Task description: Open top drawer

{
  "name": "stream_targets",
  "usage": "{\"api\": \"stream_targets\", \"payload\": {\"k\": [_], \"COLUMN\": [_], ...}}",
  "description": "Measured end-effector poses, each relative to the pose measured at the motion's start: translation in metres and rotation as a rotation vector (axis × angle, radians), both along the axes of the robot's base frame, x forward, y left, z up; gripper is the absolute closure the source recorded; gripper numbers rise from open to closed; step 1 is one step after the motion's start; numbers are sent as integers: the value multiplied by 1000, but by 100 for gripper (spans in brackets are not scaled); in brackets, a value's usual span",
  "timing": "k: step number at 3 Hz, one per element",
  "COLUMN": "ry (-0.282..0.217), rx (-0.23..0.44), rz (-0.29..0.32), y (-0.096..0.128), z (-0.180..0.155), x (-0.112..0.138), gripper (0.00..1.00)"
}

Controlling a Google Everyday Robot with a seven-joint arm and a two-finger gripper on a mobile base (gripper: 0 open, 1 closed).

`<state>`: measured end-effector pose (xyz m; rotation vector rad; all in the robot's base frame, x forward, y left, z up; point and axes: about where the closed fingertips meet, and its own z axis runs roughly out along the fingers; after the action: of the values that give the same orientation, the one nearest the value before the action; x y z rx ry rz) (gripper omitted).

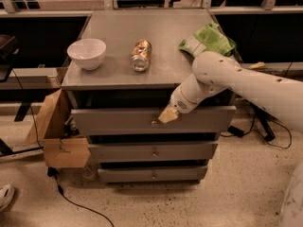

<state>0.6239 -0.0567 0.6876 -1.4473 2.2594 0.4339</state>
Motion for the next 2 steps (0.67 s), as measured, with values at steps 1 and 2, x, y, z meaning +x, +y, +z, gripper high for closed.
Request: {"api": "stream_targets", "payload": {"k": [1,2], "ry": [0,-4], "rx": [0,8], "rz": [0,4], "y": [-1,-3], "z": [6,6], "x": [1,-2], "gripper": [85,100]}}
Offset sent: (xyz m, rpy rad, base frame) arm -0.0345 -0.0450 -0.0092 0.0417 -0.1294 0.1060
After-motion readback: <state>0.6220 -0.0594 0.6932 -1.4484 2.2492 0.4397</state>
